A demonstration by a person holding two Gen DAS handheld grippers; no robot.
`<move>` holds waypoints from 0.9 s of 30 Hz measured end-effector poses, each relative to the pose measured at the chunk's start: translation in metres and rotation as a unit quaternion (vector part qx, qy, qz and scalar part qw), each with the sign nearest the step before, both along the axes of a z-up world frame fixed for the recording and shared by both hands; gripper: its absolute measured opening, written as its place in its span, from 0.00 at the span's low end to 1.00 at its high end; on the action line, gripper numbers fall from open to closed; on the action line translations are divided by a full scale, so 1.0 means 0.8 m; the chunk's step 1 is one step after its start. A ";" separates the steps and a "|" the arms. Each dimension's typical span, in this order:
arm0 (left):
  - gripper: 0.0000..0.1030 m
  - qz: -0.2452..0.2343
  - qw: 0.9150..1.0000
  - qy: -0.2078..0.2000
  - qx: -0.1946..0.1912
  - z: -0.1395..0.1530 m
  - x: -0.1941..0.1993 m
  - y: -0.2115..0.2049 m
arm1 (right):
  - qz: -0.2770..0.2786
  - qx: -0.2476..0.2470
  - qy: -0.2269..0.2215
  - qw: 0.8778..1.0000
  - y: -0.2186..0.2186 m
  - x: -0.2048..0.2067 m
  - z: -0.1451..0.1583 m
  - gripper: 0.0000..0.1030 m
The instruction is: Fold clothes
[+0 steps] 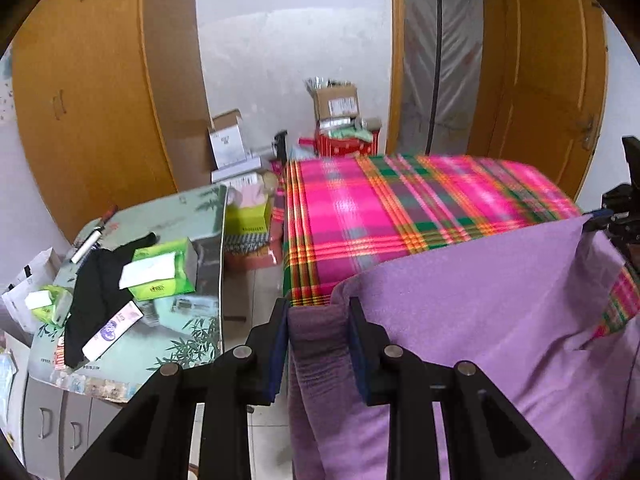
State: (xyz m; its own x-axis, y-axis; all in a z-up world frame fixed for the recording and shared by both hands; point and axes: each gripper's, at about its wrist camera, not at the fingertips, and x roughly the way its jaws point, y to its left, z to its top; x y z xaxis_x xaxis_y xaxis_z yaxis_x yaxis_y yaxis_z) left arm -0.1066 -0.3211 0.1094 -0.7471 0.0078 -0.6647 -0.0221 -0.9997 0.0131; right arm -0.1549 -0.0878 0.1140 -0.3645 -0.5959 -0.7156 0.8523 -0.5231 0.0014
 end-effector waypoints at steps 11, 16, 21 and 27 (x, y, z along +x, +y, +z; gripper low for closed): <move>0.28 0.011 0.999 0.050 0.010 0.016 0.136 0.026 | 0.031 -0.006 0.025 0.999 0.026 0.143 0.025 0.03; 0.28 0.026 0.998 0.047 0.016 -0.008 0.193 0.038 | 0.045 0.007 0.009 0.999 0.029 0.197 -0.002 0.03; 0.28 0.039 0.998 0.030 0.026 -0.045 0.235 0.046 | 0.049 0.030 -0.023 0.998 0.029 0.241 -0.049 0.03; 0.28 0.057 0.996 0.005 0.062 -0.084 0.266 0.047 | 0.038 0.051 -0.060 0.996 0.033 0.258 -0.100 0.04</move>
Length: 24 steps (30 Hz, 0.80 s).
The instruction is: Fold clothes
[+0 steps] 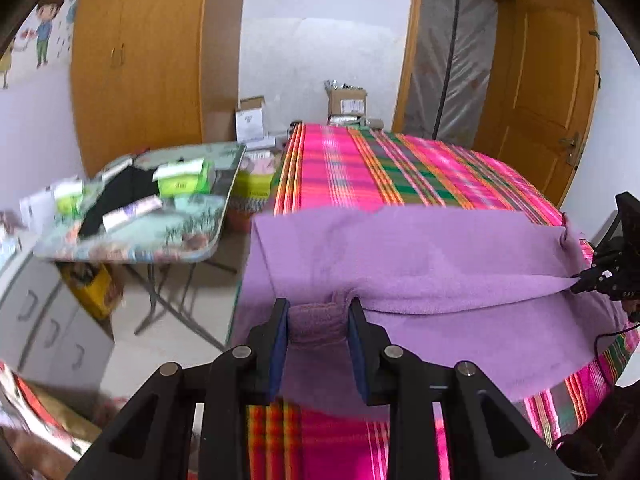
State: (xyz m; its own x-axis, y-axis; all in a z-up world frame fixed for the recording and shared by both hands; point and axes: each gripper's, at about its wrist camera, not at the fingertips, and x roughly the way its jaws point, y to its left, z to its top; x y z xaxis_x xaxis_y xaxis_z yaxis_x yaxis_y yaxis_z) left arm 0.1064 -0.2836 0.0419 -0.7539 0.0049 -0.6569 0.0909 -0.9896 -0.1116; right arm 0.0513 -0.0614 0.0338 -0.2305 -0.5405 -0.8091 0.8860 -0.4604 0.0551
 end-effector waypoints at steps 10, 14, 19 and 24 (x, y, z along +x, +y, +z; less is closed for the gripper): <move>0.30 0.044 0.997 -0.005 0.059 -0.013 0.045 0.004 | -0.004 0.004 -0.003 1.000 0.006 0.015 -0.016 0.32; 0.36 0.072 0.992 0.006 0.099 -0.008 0.054 0.011 | 0.003 0.010 0.026 1.000 0.009 0.028 -0.014 0.33; 0.42 0.099 0.983 0.021 0.152 -0.003 0.047 0.016 | 0.005 0.012 0.068 0.998 0.003 0.034 -0.008 0.34; 0.45 0.133 0.962 0.025 0.236 -0.019 0.039 0.003 | 0.011 0.016 0.090 0.996 -0.005 0.036 -0.008 0.34</move>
